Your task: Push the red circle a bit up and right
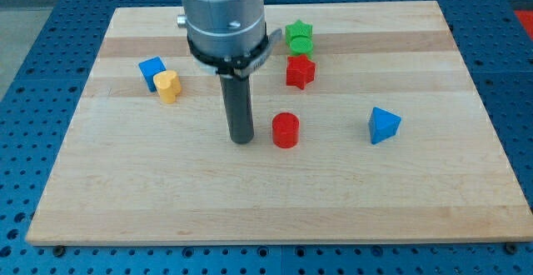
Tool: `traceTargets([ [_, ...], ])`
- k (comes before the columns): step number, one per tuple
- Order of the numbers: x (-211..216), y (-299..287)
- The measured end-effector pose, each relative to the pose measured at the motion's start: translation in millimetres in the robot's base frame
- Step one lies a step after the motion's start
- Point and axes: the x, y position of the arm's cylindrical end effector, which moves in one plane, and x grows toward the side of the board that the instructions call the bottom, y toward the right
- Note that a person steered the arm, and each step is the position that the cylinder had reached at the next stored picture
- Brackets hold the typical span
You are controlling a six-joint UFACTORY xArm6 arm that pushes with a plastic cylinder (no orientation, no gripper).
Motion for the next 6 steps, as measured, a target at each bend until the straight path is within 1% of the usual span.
traceTargets([
  [1,6.0,16.1],
  [4,-4.7,68.4],
  [5,-2.2,85.1],
  [6,11.7,88.2],
])
